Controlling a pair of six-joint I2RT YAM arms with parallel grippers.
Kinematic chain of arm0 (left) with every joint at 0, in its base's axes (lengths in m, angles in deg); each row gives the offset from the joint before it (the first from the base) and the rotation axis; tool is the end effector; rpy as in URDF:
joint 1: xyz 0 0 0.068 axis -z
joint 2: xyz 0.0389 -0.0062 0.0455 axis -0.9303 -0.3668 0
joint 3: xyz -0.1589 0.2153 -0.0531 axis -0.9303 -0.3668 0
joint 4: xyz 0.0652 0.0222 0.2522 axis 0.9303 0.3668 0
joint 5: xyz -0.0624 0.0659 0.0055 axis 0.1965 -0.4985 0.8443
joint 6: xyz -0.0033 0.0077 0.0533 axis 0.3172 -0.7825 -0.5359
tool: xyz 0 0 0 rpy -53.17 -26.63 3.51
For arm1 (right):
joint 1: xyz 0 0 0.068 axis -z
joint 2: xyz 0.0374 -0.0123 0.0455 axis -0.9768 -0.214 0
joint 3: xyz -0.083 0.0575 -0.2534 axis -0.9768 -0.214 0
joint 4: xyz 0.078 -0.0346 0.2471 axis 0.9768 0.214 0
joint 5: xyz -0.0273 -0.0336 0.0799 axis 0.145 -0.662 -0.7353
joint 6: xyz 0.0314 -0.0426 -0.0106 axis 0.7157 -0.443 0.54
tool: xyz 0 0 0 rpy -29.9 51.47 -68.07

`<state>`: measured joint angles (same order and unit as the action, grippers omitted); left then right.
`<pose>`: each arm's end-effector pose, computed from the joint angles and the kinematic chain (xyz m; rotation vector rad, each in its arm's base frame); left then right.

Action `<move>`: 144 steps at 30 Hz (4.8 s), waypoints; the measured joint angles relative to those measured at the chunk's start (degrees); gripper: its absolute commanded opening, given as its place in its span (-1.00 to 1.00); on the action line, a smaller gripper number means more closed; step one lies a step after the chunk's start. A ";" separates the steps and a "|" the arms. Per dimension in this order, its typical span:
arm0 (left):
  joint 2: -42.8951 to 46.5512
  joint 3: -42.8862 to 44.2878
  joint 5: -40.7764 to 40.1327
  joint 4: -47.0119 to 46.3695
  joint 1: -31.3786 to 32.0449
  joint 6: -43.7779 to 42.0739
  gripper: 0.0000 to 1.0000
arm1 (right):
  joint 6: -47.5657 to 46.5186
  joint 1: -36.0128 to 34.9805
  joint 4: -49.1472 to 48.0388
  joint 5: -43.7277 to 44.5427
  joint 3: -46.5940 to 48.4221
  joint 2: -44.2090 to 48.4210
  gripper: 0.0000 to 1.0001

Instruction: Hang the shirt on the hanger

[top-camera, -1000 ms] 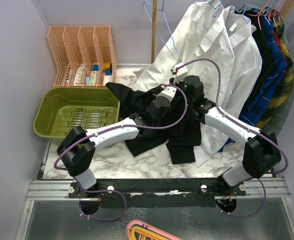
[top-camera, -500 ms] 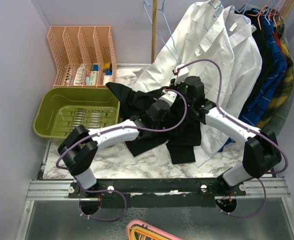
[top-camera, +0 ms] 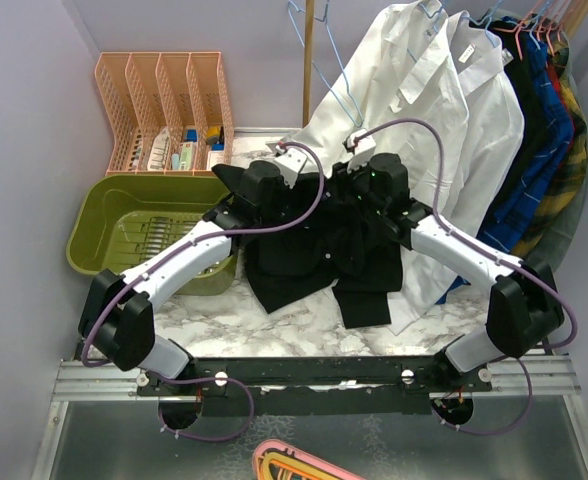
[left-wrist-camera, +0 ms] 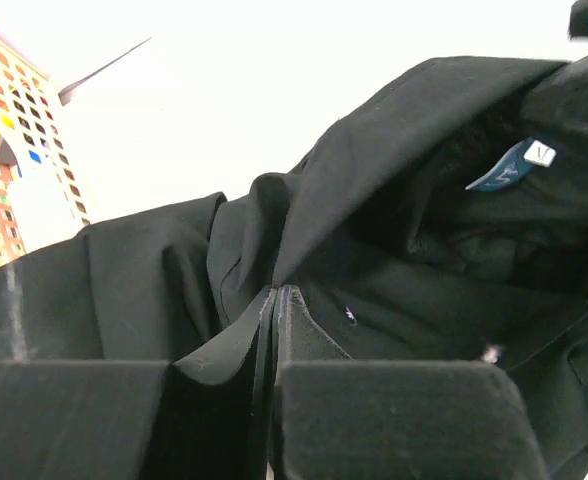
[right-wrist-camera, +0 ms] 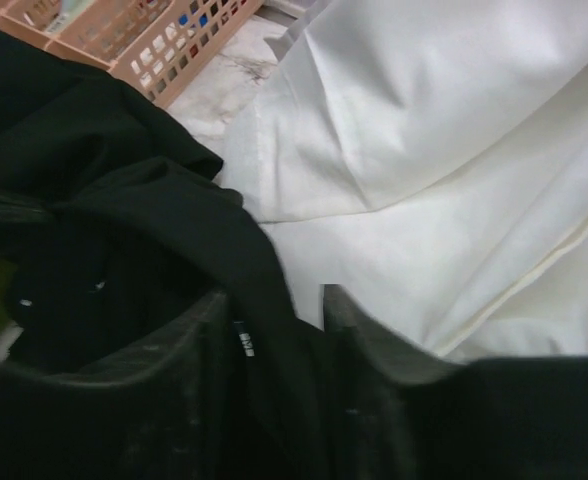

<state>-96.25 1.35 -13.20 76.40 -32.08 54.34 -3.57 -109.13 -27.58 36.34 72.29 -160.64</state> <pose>0.2832 -0.1990 0.3078 0.5440 1.9004 -0.1492 0.3053 0.1877 0.2996 -0.4653 1.8526 0.4343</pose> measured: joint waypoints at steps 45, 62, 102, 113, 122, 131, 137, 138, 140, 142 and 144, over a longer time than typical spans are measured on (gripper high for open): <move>1.31 8.11 2.82 10.78 -0.35 3.13 -1.00 | -4.61 2.73 23.02 8.96 48.74 -14.34 -0.07; 1.46 7.65 4.83 10.82 -0.72 3.34 -0.98 | -4.00 5.03 22.25 3.61 53.75 -19.47 -0.30; 3.34 8.61 14.45 13.55 -5.57 2.86 -1.00 | -1.49 5.22 18.16 10.45 33.83 -1.60 -0.98; -0.66 20.13 18.16 16.39 -5.60 3.39 -1.00 | 7.43 5.25 29.31 2.95 11.23 33.18 -0.98; -5.16 26.40 21.24 18.60 -5.60 4.24 -1.00 | 12.04 5.25 45.72 -13.84 10.10 51.34 -0.98; -5.29 26.93 21.75 20.68 -5.60 3.96 -1.00 | 12.83 5.25 59.25 -16.17 6.95 51.60 -0.98; -3.89 25.81 22.73 21.33 -5.60 3.10 -1.00 | 12.35 5.25 60.17 -16.22 6.75 51.63 -0.98; -3.61 25.75 23.47 21.68 -5.60 2.84 -1.00 | 12.37 5.25 59.95 -16.20 6.54 51.63 -0.98; -3.08 25.68 25.33 22.43 -5.60 2.19 -1.00 | 12.37 5.25 59.43 -16.20 5.88 51.60 -0.98; -2.54 25.31 27.12 23.23 -5.51 1.44 -1.00 | 12.39 5.25 58.88 -16.22 5.03 51.60 -0.98; -1.99 24.83 29.00 24.33 -5.29 0.50 -1.00 | 12.48 5.25 57.92 -16.24 4.11 51.58 -0.98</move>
<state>-98.24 26.18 15.81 100.73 -37.37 54.85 8.91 -103.88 30.34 20.10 76.40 -109.06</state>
